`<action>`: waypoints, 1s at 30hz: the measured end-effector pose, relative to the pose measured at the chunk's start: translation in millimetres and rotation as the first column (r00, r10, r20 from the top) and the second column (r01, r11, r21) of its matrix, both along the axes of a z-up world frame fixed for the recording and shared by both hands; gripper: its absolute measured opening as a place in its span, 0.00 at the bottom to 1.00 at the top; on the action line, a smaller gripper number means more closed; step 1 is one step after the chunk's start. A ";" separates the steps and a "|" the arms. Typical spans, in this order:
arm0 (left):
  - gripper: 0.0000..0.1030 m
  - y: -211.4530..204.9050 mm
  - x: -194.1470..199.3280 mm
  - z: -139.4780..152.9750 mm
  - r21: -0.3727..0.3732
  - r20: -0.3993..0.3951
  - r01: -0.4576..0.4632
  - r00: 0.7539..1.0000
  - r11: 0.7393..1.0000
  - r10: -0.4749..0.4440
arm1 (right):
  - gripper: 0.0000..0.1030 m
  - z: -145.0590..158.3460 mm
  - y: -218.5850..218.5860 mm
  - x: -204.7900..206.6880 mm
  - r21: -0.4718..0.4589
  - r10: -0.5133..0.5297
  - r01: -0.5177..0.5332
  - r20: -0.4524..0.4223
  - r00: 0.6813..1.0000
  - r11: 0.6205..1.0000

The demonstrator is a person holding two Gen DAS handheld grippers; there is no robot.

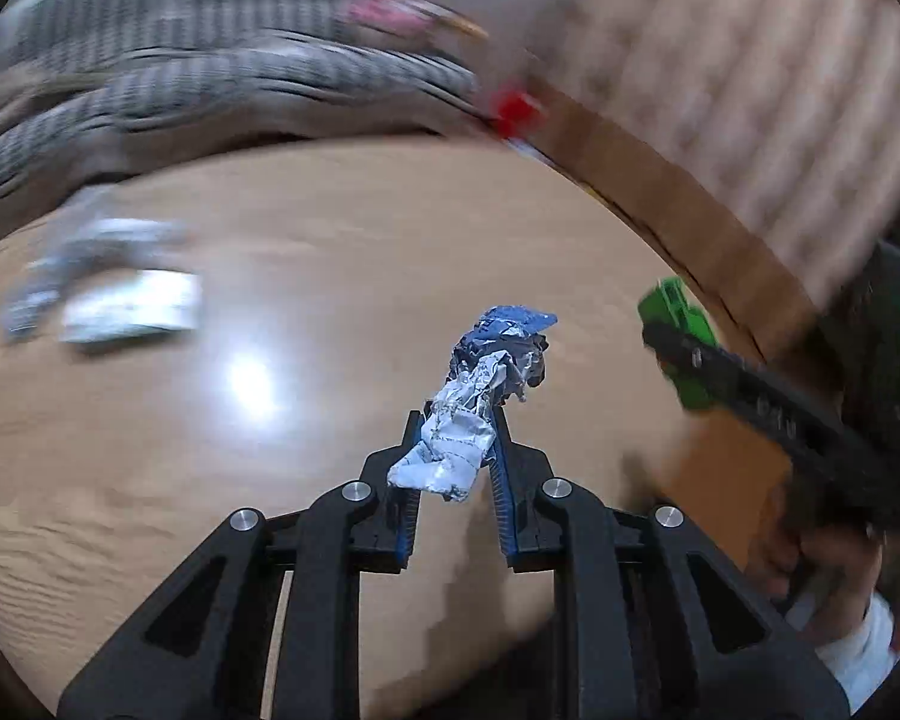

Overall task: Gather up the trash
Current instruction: 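Carry foil wrapper and green toy to the bin and release both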

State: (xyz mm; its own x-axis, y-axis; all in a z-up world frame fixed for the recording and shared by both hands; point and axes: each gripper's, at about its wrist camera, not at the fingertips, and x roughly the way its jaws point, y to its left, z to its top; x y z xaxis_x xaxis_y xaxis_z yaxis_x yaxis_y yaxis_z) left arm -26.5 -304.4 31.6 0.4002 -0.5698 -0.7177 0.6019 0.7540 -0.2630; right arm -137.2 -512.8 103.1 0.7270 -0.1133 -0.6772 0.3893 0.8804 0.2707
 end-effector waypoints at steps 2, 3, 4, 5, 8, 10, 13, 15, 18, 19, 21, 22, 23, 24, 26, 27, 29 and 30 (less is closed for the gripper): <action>0.19 -57.1 -40.6 -14.9 0.049 -0.039 0.143 0.989 0.988 -0.141 | 0.34 -13.6 -39.6 -52.9 0.028 -0.095 0.097 -0.058 0.994 0.995; 0.19 -81.1 -58.4 -23.2 0.066 -0.066 0.208 0.977 0.976 -0.204 | 0.34 -20.0 -51.9 -70.5 0.030 -0.126 0.128 -0.083 0.989 0.991; 0.20 -101.0 -73.9 -31.2 0.078 -0.091 0.264 0.962 0.961 -0.257 | 0.34 -28.6 -65.2 -89.9 0.031 -0.158 0.163 -0.112 0.981 0.986; 0.20 -116.0 -86.4 -37.6 0.090 -0.109 0.306 0.949 0.948 -0.296 | 0.34 -39.6 -78.5 -112.9 0.047 -0.190 0.199 -0.143 0.971 0.979; 0.19 -160.4 -125.2 -57.0 0.132 -0.156 0.435 0.897 0.891 -0.415 | 0.34 -61.4 -100.0 -148.8 0.113 -0.228 0.250 -0.178 0.957 0.962; 0.19 -179.3 -139.9 -68.2 0.170 -0.175 0.466 0.881 0.868 -0.439 | 0.34 -71.6 -107.8 -167.4 0.133 -0.239 0.267 -0.194 0.952 0.955; 0.19 -193.1 -149.4 -79.8 0.198 -0.204 0.477 0.875 0.856 -0.440 | 0.34 -75.5 -114.9 -180.3 0.155 -0.246 0.278 -0.198 0.949 0.948; 0.20 -197.5 -149.0 -84.0 0.199 -0.229 0.479 0.871 0.855 -0.435 | 0.34 -73.0 -117.4 -185.4 0.170 -0.249 0.281 -0.191 0.950 0.945; 0.30 -202.8 -148.2 -89.2 0.229 -0.251 0.474 0.873 0.850 -0.419 | 0.35 -72.2 -118.8 -187.7 0.202 -0.230 0.264 -0.179 0.957 0.943; 0.68 -204.8 -147.6 -91.0 0.238 -0.260 0.463 0.877 0.854 -0.403 | 0.56 -72.2 -122.0 -187.5 0.217 -0.230 0.266 -0.178 0.957 0.939; 0.94 -200.9 -143.2 -86.8 0.225 -0.227 0.382 0.915 0.897 -0.333 | 0.92 -68.3 -126.7 -195.0 0.229 -0.280 0.306 -0.140 0.950 0.924; 0.94 -198.3 -140.7 -83.8 0.213 -0.213 0.363 0.923 0.907 -0.319 | 0.94 -64.7 -129.2 -190.4 0.218 -0.303 0.330 -0.147 0.942 0.919; 0.94 -197.5 -137.7 -81.6 0.208 -0.217 0.363 0.923 0.908 -0.319 | 0.94 -63.3 -130.0 -186.8 0.209 -0.316 0.343 -0.155 0.936 0.916; 0.94 -196.8 -134.0 -79.5 0.200 -0.238 0.376 0.915 0.905 -0.327 | 0.94 -62.5 -131.3 -188.1 0.195 -0.333 0.361 -0.164 0.929 0.912; 0.94 -187.3 -123.5 -71.1 0.190 -0.243 0.364 0.917 0.912 -0.316 | 0.94 -59.7 -131.2 -186.8 0.169 -0.370 0.398 -0.177 0.912 0.902; 0.94 -180.0 -117.9 -62.3 0.182 -0.212 0.333 0.932 0.925 -0.294 | 0.94 -57.0 -129.8 -187.6 0.141 -0.395 0.420 -0.175 0.902 0.897; 0.94 -158.2 -103.5 -43.6 0.176 -0.135 0.268 0.960 0.947 -0.246 | 0.94 -49.5 -121.3 -183.9 0.066 -0.422 0.436 -0.156 0.893 0.897; 0.94 -143.5 -105.3 -34.9 0.175 -0.104 0.238 0.969 0.955 -0.223 | 0.94 -48.0 -117.1 -178.9 0.039 -0.421 0.430 -0.146 0.895 0.902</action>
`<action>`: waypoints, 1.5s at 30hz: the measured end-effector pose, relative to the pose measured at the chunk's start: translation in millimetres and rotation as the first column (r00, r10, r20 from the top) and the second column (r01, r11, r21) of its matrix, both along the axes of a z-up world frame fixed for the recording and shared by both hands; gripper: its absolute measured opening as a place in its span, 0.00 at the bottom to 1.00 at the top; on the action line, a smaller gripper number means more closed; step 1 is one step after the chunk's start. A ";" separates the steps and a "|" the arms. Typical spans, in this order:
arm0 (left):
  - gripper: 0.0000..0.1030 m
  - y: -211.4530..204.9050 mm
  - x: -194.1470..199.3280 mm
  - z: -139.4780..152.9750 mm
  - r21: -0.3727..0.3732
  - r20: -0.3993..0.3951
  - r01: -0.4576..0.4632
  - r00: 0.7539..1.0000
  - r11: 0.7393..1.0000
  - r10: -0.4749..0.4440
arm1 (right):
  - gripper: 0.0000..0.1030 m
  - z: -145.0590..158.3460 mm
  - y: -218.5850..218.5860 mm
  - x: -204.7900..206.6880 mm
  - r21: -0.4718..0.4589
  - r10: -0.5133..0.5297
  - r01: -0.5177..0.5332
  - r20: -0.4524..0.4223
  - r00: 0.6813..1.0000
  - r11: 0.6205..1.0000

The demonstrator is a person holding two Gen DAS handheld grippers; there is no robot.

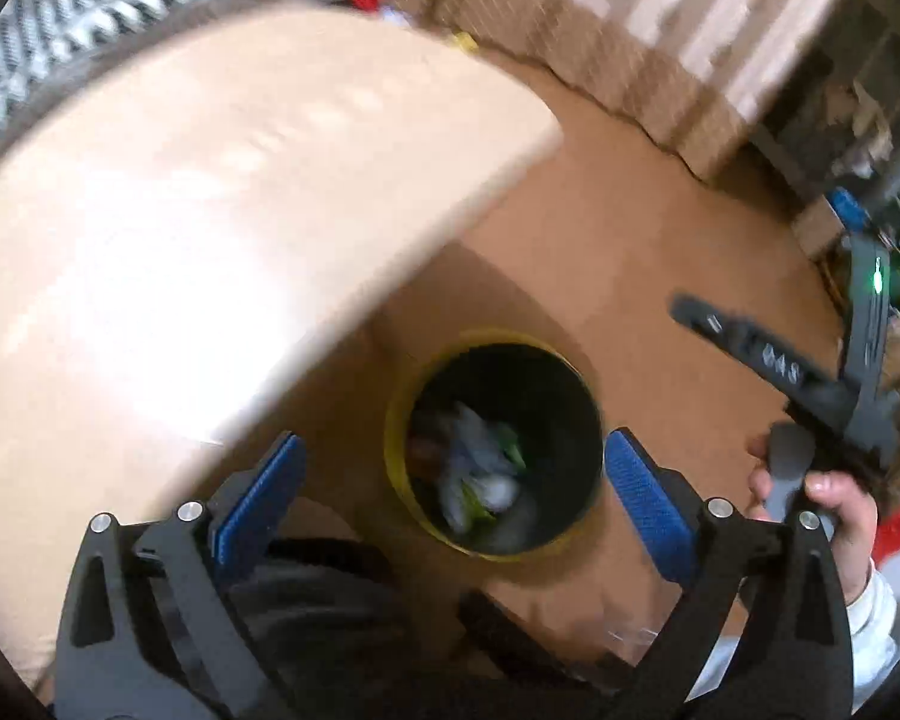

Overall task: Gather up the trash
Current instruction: 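Carry foil wrapper and green toy to the bin and release both, then grasp the pill blister with left tool while right grasps white tissue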

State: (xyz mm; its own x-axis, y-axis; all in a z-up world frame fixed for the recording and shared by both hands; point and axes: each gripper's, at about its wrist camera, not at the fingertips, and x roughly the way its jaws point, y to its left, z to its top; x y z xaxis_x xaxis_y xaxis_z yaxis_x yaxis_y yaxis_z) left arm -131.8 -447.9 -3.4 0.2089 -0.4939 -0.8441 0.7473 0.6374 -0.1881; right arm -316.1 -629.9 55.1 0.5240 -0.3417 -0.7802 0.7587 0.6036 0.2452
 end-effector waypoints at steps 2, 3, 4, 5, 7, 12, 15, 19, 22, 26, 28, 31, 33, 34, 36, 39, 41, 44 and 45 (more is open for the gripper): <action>0.94 35.6 21.5 12.5 -0.017 0.063 -0.086 0.994 0.996 0.087 | 0.94 7.0 17.4 19.4 -0.063 0.053 -0.053 -0.012 0.999 0.997; 0.94 65.6 37.9 19.3 -0.024 0.098 -0.170 0.980 0.985 0.171 | 0.94 8.8 22.4 29.7 -0.076 0.087 -0.088 -0.015 0.996 0.993; 0.94 83.9 47.6 22.5 -0.026 0.113 -0.218 0.969 0.976 0.220 | 0.94 10.9 32.3 43.5 -0.087 0.133 -0.134 -0.019 0.991 0.987; 0.94 107.4 60.6 24.6 -0.026 0.130 -0.279 0.951 0.960 0.279 | 0.94 13.7 42.5 57.8 -0.095 0.179 -0.180 -0.021 0.984 0.979; 0.94 169.3 88.6 28.7 -0.025 0.158 -0.427 0.891 0.904 0.425 | 0.94 22.1 71.1 91.4 -0.111 0.285 -0.285 -0.017 0.958 0.952; 0.94 298.7 143.0 42.3 -0.041 0.186 -0.679 0.715 0.733 0.674 | 0.94 43.9 147.9 189.1 -0.120 0.489 -0.484 0.018 0.872 0.867; 0.94 354.2 179.2 46.2 -0.049 0.184 -0.739 0.654 0.672 0.733 | 0.94 60.6 192.2 246.5 -0.140 0.570 -0.560 0.038 0.821 0.816; 0.94 385.1 230.3 33.1 -0.020 0.185 -0.776 0.617 0.630 0.765 | 0.94 70.5 250.4 327.4 -0.167 0.668 -0.655 0.036 0.743 0.737; 0.94 398.1 267.2 16.0 0.009 0.186 -0.800 0.592 0.601 0.785 | 0.94 73.1 291.2 391.8 -0.158 0.751 -0.740 0.021 0.660 0.654; 0.94 402.3 312.6 -5.5 0.024 0.140 -0.774 0.630 0.633 0.764 | 0.94 66.9 331.3 456.9 -0.151 0.816 -0.809 -0.019 0.577 0.568; 0.94 398.3 330.7 -17.4 0.031 0.126 -0.754 0.654 0.656 0.746 | 0.94 53.9 354.5 497.6 -0.136 0.846 -0.844 -0.063 0.530 0.519; 0.94 394.7 353.4 -35.0 0.069 0.128 -0.736 0.676 0.673 0.726 | 0.94 24.7 381.6 545.7 -0.097 0.882 -0.896 -0.160 0.443 0.433; 0.94 390.5 364.4 -40.5 0.082 0.134 -0.719 0.695 0.691 0.707 | 0.94 5.0 397.9 567.8 -0.060 0.897 -0.922 -0.212 0.387 0.383; 0.94 388.9 369.5 -44.3 0.089 0.129 -0.709 0.704 0.699 0.698 | 0.94 -4.5 404.8 578.6 -0.039 0.904 -0.933 -0.236 0.357 0.358; 0.94 383.1 376.9 -49.4 0.117 0.164 -0.687 0.725 0.717 0.668 | 0.94 -23.4 415.4 598.4 -0.011 0.905 -0.945 -0.286 0.316 0.327; 0.94 382.9 380.5 -48.8 0.104 0.160 -0.676 0.735 0.729 0.659 | 0.95 -40.3 423.3 612.0 0.001 0.909 -0.958 -0.315 0.272 0.287; 0.94 382.4 381.7 -49.1 0.093 0.170 -0.676 0.734 0.731 0.657 | 0.95 -41.7 424.7 617.2 -0.005 0.920 -0.967 -0.307 0.243 0.254; 0.94 381.4 379.3 -49.7 0.073 0.191 -0.678 0.729 0.731 0.657 | 0.95 -44.5 427.9 621.5 -0.005 0.925 -0.972 -0.305 0.225 0.235; 0.95 381.9 379.6 -50.2 0.070 0.191 -0.679 0.728 0.731 0.658 | 0.95 -45.7 427.6 621.3 -0.016 0.928 -0.973 -0.298 0.224 0.229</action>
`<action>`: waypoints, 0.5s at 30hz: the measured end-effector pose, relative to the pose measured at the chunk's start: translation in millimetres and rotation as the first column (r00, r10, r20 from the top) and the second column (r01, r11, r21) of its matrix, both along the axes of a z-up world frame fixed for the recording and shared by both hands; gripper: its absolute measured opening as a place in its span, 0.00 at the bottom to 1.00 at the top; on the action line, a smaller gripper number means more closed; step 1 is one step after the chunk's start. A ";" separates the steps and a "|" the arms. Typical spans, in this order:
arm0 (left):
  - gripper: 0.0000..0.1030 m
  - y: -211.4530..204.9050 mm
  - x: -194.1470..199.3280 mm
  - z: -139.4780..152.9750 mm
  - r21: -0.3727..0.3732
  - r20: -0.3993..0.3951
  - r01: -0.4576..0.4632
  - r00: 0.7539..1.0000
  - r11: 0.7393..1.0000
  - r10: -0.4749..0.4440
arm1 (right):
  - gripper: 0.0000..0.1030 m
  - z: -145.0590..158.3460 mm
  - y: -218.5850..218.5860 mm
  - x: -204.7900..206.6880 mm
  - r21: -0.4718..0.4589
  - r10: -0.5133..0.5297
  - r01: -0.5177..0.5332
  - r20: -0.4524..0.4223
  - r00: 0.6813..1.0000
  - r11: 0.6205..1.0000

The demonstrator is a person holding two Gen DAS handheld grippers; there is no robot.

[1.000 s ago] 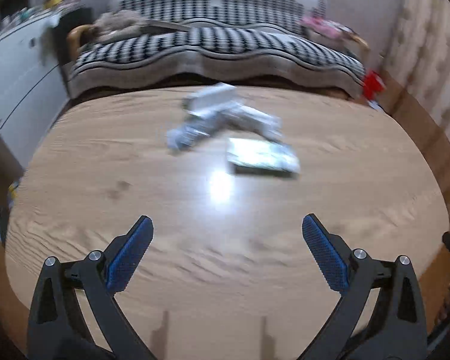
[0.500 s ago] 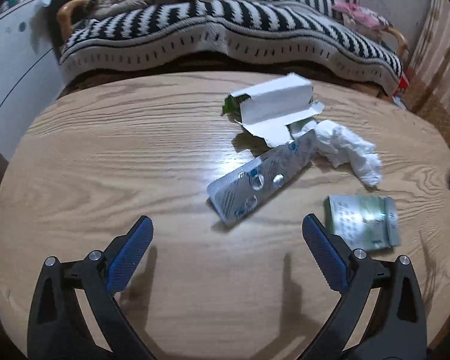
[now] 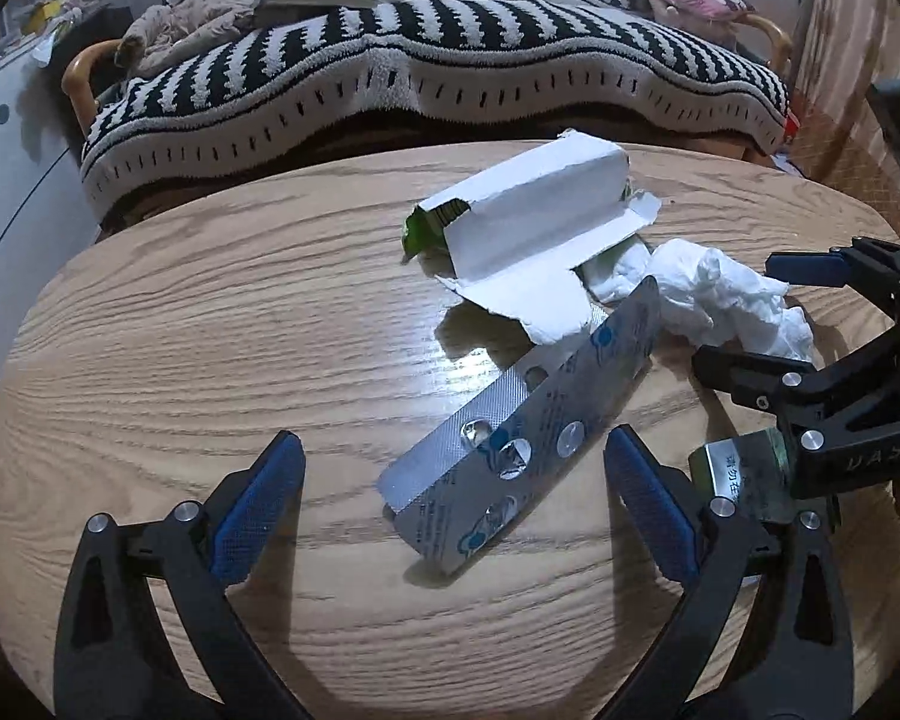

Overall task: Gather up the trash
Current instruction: 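Grasp the pill blister with left tool while right grasps white tissue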

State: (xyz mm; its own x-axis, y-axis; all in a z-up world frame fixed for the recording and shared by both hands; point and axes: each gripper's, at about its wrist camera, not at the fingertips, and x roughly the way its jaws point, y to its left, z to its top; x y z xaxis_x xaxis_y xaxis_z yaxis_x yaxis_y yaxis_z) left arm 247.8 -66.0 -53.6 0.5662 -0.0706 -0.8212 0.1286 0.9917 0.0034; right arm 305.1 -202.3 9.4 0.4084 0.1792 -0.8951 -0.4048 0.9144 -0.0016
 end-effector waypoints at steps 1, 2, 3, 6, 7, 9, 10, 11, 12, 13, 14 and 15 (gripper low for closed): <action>0.95 0.1 0.7 -0.2 0.000 0.002 -0.003 1.000 1.000 0.003 | 0.95 0.2 -2.4 -1.6 0.004 0.003 -0.003 0.006 1.000 1.000; 0.95 -0.1 1.0 -0.5 0.000 0.004 -0.008 1.000 1.000 0.008 | 0.95 -0.8 -2.2 -0.4 0.005 0.008 -0.008 0.006 1.000 1.000; 0.95 -0.7 0.6 -0.5 0.001 0.008 -0.018 1.000 1.000 0.018 | 0.95 -0.2 -3.6 -0.9 0.003 0.012 -0.012 0.003 1.000 1.000; 0.95 -2.0 4.0 -0.5 0.002 0.009 -0.038 0.999 0.999 0.038 | 0.95 2.8 -5.9 -6.1 -0.003 0.015 -0.015 -0.008 1.000 1.000; 0.95 -2.7 4.2 -0.7 0.002 0.011 -0.032 0.999 0.999 0.032 | 0.95 3.6 -6.5 -6.6 -0.003 0.018 -0.018 -0.007 1.000 1.000; 0.95 -4.5 5.3 -0.7 0.001 0.015 -0.002 1.000 1.000 0.002 | 0.95 3.7 -7.5 -8.1 0.001 0.027 -0.027 0.004 1.000 1.000; 0.95 -4.7 6.4 -0.9 0.001 0.014 0.008 1.000 1.000 -0.008 | 0.95 3.8 -7.8 -8.9 0.004 0.035 -0.035 0.010 0.999 0.999; 0.95 -5.1 7.3 -0.8 0.000 0.009 0.013 1.000 1.000 -0.013 | 0.95 3.6 -8.4 -9.9 0.009 0.041 -0.041 0.016 0.999 0.999; 0.94 -4.9 8.4 -0.5 -0.005 -0.005 0.010 1.000 1.000 -0.010 | 0.93 4.4 -8.9 -11.5 0.018 0.049 -0.050 0.027 0.998 0.999; 0.77 -5.9 7.8 1.5 -0.005 -0.009 0.016 1.000 1.000 -0.016 | 0.68 9.5 -9.1 -15.6 0.036 0.064 -0.065 0.052 0.997 0.997; 0.58 -7.3 5.9 5.3 -0.003 -0.001 0.025 1.000 1.000 -0.025 | 0.09 13.9 -9.4 -17.9 0.048 0.070 -0.073 0.060 0.996 0.996; 0.35 -7.1 4.8 9.9 0.004 -0.011 0.014 1.000 1.000 -0.014 | 0.10 14.0 -12.5 -17.3 0.069 0.038 -0.040 0.035 0.999 0.997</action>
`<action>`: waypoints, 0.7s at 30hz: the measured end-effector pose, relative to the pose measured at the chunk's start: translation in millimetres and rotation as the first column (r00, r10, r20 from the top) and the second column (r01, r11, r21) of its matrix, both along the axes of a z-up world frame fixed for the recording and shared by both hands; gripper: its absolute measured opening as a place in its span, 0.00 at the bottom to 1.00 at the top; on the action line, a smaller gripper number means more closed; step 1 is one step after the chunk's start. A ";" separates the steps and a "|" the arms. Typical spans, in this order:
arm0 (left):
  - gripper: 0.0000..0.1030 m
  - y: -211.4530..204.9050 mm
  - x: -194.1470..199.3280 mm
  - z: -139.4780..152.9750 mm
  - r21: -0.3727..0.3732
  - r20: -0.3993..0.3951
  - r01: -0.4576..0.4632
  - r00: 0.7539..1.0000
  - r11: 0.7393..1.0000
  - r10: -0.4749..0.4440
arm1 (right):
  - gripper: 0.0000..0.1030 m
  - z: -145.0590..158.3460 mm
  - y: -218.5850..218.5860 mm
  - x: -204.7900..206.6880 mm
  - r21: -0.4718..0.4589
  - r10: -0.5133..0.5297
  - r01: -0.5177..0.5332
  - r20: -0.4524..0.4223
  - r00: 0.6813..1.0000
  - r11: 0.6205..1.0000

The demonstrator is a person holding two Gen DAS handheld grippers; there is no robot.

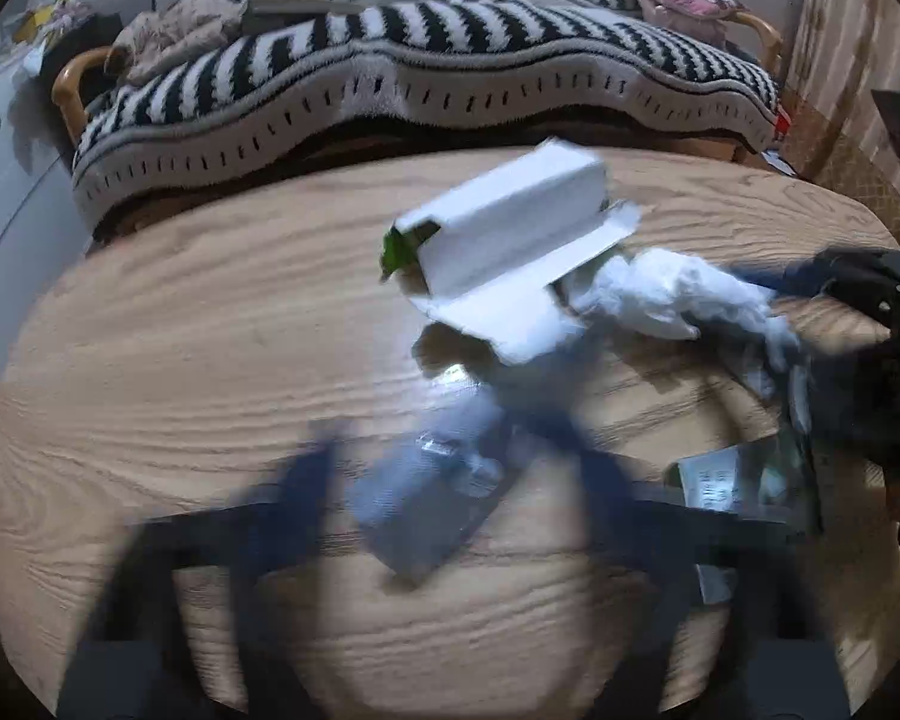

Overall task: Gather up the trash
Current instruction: 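Grasp the pill blister with left tool while right grasps white tissue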

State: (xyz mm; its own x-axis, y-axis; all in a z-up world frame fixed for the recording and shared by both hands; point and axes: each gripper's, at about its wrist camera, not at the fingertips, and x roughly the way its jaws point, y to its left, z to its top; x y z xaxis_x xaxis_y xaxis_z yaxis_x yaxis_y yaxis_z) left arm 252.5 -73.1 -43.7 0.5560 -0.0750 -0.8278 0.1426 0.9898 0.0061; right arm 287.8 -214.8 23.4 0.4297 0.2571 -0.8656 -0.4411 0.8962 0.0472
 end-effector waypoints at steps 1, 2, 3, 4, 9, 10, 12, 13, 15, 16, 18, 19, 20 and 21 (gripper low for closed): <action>0.32 3.2 -1.2 2.1 -0.021 -0.011 -0.023 1.000 1.000 0.023 | 0.10 -0.5 -2.9 -1.3 0.024 -0.017 0.017 -0.004 1.000 1.000; 0.32 7.7 -3.3 2.9 -0.059 -0.021 -0.043 0.999 0.997 0.042 | 0.09 -1.7 -6.1 -5.2 0.040 -0.033 0.033 0.006 0.999 0.999; 0.31 7.7 -5.5 2.6 -0.053 -0.023 -0.045 0.999 0.998 0.044 | 0.09 -1.9 -8.1 -8.4 0.041 -0.047 0.047 0.016 0.999 0.998; 0.31 7.1 -8.0 3.0 -0.041 -0.019 -0.045 0.999 0.998 0.044 | 0.09 -1.7 -9.4 -10.2 0.041 -0.057 0.056 0.022 0.998 0.998; 0.31 7.3 -17.2 8.8 -0.057 -0.014 -0.044 0.999 0.997 0.043 | 0.09 -1.3 -21.8 -17.2 0.073 -0.123 0.123 0.008 0.992 0.990; 0.31 7.7 -18.2 9.8 -0.064 -0.014 -0.042 0.999 0.997 0.041 | 0.09 -0.9 -23.7 -18.0 0.077 -0.127 0.127 0.003 0.992 0.989; 0.31 7.8 -19.8 12.9 -0.077 -0.018 -0.040 0.999 0.996 0.039 | 0.10 2.0 -25.7 -22.8 0.064 -0.130 0.129 0.017 0.991 0.990; 0.31 7.6 -21.6 14.2 -0.082 -0.020 -0.036 0.999 0.996 0.034 | 0.09 4.3 -27.2 -25.3 0.063 -0.133 0.131 0.025 0.991 0.989; 0.31 5.6 -27.3 18.0 -0.081 -0.016 -0.026 1.000 0.996 0.025 | 0.09 13.1 -33.6 -38.7 0.083 -0.151 0.146 0.049 0.987 0.986; 0.31 4.6 -31.3 20.9 -0.076 -0.012 -0.024 1.000 0.997 0.023 | 0.09 19.0 -38.5 -47.2 0.103 -0.166 0.159 0.062 0.984 0.982; 0.31 -0.1 -43.0 30.1 -0.079 0.003 -0.011 1.000 0.997 0.011 | 0.10 31.1 -52.6 -71.7 0.150 -0.211 0.197 0.087 0.974 0.969; 0.31 -3.9 -50.6 35.8 -0.078 0.015 -0.002 1.000 0.997 0.003 | 0.09 35.6 -58.9 -83.5 0.169 -0.230 0.213 0.094 0.969 0.962; 0.31 -9.2 -60.4 42.9 -0.077 0.034 0.013 0.999 0.997 -0.011 | 0.10 39.5 -66.8 -96.9 0.185 -0.251 0.231 0.096 0.963 0.955; 0.31 -12.8 -68.8 48.2 -0.077 0.050 0.025 0.999 0.997 -0.021 | 0.10 43.3 -76.0 -111.3 0.198 -0.273 0.250 0.094 0.957 0.948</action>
